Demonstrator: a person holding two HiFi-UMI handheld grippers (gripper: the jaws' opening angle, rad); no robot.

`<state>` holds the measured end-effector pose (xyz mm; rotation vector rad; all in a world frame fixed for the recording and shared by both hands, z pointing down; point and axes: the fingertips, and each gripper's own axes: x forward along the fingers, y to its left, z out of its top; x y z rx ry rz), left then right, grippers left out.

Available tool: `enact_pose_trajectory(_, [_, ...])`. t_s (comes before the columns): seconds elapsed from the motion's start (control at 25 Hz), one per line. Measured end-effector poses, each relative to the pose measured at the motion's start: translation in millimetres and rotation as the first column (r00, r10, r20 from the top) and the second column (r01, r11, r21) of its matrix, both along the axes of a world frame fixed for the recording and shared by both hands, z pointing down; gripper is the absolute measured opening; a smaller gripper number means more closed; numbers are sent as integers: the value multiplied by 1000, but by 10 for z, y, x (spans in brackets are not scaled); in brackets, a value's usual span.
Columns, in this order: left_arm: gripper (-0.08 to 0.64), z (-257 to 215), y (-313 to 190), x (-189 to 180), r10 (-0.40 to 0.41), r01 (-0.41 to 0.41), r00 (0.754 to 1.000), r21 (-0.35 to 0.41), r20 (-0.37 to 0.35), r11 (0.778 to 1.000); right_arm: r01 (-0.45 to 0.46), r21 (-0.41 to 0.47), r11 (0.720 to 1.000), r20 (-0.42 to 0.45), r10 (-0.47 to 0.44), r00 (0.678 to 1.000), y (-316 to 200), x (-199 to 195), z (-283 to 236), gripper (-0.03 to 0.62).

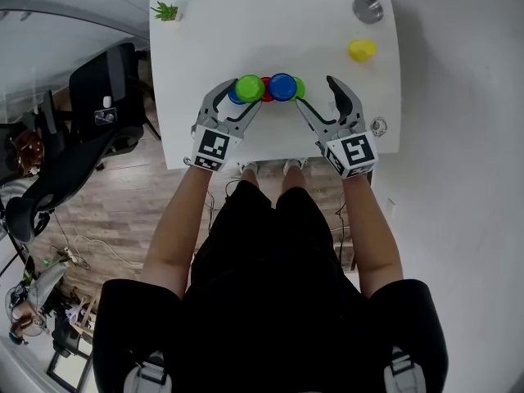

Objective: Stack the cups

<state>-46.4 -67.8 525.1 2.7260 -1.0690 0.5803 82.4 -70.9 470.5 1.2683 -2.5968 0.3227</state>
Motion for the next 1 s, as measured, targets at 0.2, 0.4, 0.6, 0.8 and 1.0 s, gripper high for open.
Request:
enact_pose_trajectory(0.2, [318, -304, -30, -94, -47, 48, 998, 30, -44, 998, -1, 12, 1000, 6, 1, 1000, -15, 44, -61, 327])
enact_pose_trajectory(0.4, [326, -949, -99, -29, -88, 100, 989, 100, -122, 990, -8, 33, 999, 11, 8, 1000, -23, 138, -213, 328])
enact_pose_trajectory(0.6, [336, -1440, -14, 364, -48, 76, 986, 178, -160, 981, -48, 52, 998, 27, 46, 999, -58, 396, -360, 345])
enact_pose_trajectory(0.8, [336, -1637, 63, 790, -59, 111, 973, 228, -225, 967, -116, 36, 993, 49, 114, 992, -158, 827, -287, 348])
enact_pose_trajectory(1.0, [315, -1502, 90, 1183, -74, 124, 963, 183, -259, 975, -147, 22, 989, 5, 147, 989, -334, 1235, 8, 347])
